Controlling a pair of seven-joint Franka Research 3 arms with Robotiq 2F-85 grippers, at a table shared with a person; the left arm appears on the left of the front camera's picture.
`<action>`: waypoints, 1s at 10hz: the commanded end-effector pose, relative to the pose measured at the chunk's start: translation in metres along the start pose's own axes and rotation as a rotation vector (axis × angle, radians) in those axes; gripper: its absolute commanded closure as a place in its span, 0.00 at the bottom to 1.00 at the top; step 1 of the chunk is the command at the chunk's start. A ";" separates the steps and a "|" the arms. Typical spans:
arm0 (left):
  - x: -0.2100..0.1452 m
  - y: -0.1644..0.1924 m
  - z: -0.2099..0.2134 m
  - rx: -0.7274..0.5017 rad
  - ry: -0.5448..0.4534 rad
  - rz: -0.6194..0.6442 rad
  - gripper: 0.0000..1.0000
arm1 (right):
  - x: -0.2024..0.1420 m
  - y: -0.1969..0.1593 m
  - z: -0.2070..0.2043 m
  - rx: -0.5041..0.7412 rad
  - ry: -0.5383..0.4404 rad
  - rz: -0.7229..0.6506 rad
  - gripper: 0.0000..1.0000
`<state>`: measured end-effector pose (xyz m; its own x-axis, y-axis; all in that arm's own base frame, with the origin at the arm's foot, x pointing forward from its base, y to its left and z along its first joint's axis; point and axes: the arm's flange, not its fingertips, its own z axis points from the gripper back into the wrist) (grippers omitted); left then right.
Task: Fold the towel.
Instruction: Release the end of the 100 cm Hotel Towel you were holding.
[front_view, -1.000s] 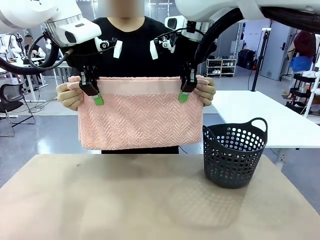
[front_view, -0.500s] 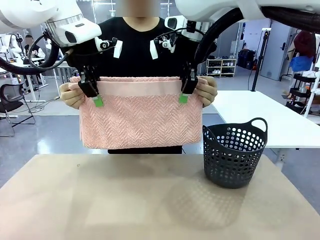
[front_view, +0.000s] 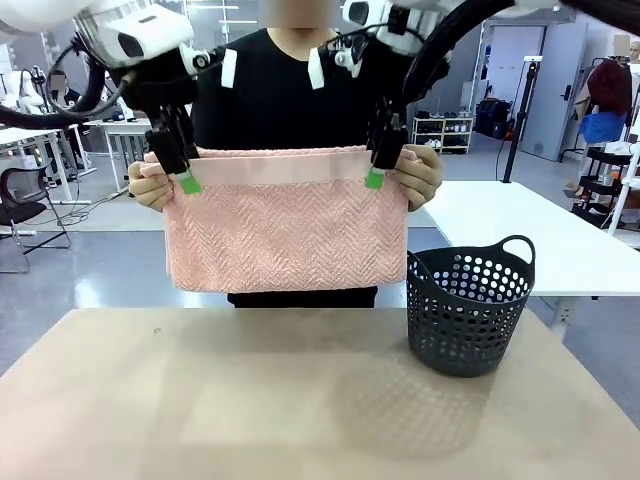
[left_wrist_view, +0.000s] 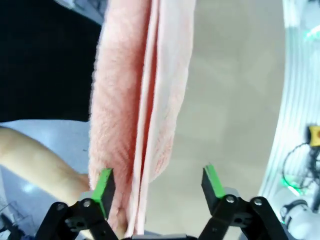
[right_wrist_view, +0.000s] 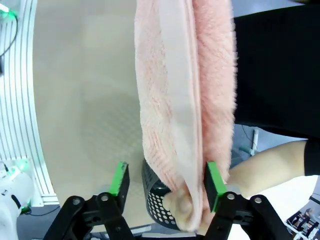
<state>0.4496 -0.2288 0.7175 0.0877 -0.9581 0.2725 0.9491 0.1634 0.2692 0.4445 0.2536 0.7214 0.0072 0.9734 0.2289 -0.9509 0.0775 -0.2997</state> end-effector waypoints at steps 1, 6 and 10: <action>-0.009 -0.002 0.030 0.054 -0.071 0.126 0.00 | -0.015 0.002 0.036 -0.013 -0.128 -0.092 0.00; -0.110 -0.032 0.089 0.009 -0.020 0.641 0.00 | -0.111 0.023 0.090 0.002 -0.169 -0.668 0.00; -0.177 -0.057 0.111 0.040 -0.027 0.865 0.00 | -0.163 0.045 0.095 -0.039 -0.131 -0.957 0.00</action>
<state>0.3536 -0.0363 0.7652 0.7519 -0.5139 0.4130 0.5649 0.8252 -0.0017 0.3795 0.0708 0.7670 0.7182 0.5061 0.4776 -0.5931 0.8042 0.0396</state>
